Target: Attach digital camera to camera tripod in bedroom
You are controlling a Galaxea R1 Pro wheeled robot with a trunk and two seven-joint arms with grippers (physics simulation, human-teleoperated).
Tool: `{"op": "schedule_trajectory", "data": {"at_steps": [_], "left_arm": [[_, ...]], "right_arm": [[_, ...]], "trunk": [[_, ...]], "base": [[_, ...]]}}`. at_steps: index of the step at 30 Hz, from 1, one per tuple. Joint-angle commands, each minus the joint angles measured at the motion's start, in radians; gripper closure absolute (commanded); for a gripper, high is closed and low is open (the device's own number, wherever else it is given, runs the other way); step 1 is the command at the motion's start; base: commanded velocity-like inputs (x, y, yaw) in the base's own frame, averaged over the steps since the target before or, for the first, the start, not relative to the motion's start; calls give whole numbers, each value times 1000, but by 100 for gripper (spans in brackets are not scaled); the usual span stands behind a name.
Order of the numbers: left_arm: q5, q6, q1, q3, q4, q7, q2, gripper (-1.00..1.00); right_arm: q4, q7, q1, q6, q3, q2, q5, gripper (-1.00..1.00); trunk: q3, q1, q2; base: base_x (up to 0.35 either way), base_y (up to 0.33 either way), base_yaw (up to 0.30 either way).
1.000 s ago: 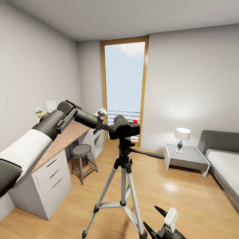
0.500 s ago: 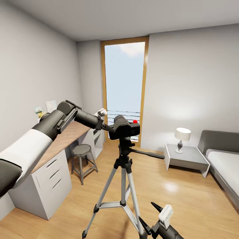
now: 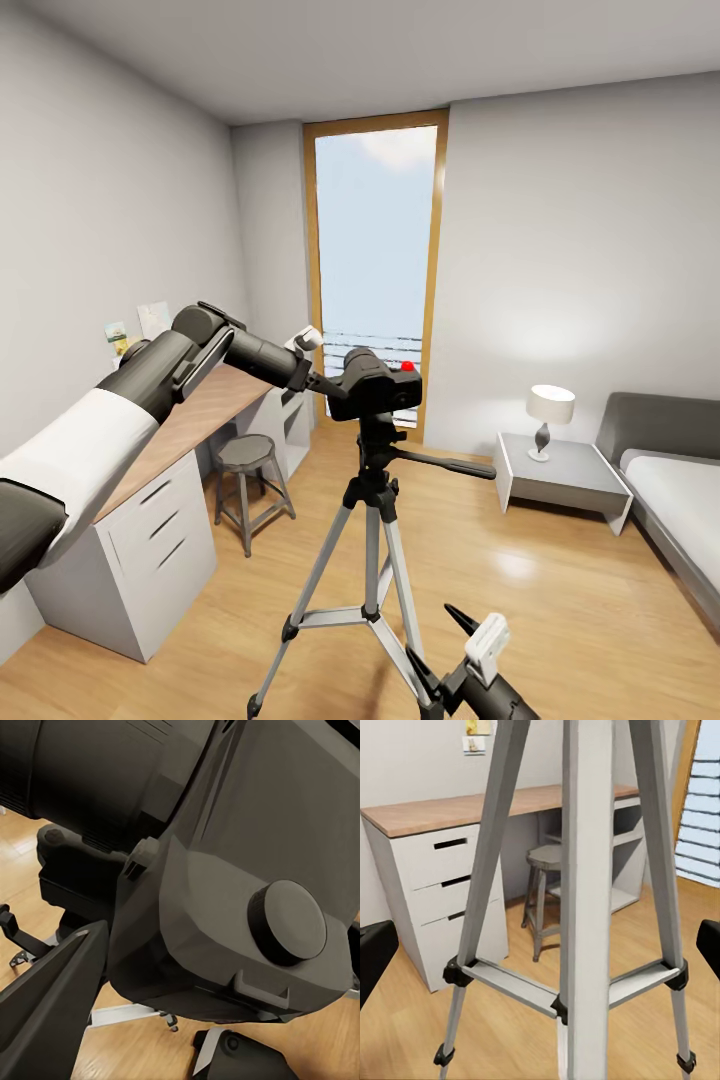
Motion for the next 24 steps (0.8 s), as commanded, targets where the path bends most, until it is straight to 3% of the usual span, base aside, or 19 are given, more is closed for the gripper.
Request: {"op": "schedule_trajectory", "data": {"at_steps": [1, 9, 24], "left_arm": [[3, 8, -1, -2, 0, -1, 1, 100], [4, 8, -1, -1, 0, -1, 0, 100], [4, 8, -1, -4, 0, -1, 2, 100]], "right_arm": [[0, -4, 0, -2, 2, 1, -3, -100], [-3, -61, -3, 36, 3, 9, -3, -100], [-18, -92, -17, 96, 3, 10, -3, -100]], "trunk": [[0, 0, -1], [0, 0, -1], [0, 0, -1]], "base": [[0, 0, 0], [0, 0, 0], [0, 0, 0]]}}
